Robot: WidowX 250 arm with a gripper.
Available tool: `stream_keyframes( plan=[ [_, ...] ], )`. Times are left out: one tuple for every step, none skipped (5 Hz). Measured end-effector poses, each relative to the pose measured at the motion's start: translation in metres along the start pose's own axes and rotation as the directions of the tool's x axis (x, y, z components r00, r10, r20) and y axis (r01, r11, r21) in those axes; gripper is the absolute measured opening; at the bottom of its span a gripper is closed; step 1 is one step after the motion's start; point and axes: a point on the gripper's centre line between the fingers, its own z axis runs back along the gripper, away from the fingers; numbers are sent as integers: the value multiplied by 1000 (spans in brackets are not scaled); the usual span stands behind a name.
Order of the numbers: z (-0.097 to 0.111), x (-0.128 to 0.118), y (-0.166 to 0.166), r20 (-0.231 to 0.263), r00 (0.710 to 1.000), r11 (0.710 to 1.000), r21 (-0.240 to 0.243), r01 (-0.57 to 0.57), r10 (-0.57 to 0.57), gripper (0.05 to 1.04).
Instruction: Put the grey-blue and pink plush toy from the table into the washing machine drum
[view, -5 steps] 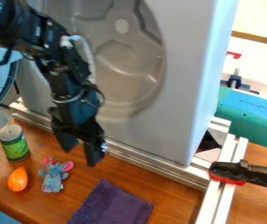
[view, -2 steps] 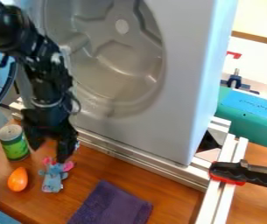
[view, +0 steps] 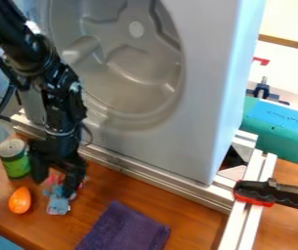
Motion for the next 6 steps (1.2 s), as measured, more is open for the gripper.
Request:
stream_keyframes(
  plan=[
    [-14,3,6,-41,999,999,11,-35,36,1001],
    [-30,11,9,-71,996,999,29,-45,47,965],
    [-37,17,6,-28,999,999,-8,-43,43,689],
    [-38,15,3,50,998,995,-86,-43,47,517],
    [-9,8,-4,186,982,987,-160,3,27,431],
    [43,12,-7,366,931,982,-179,64,6,397]
  ],
)
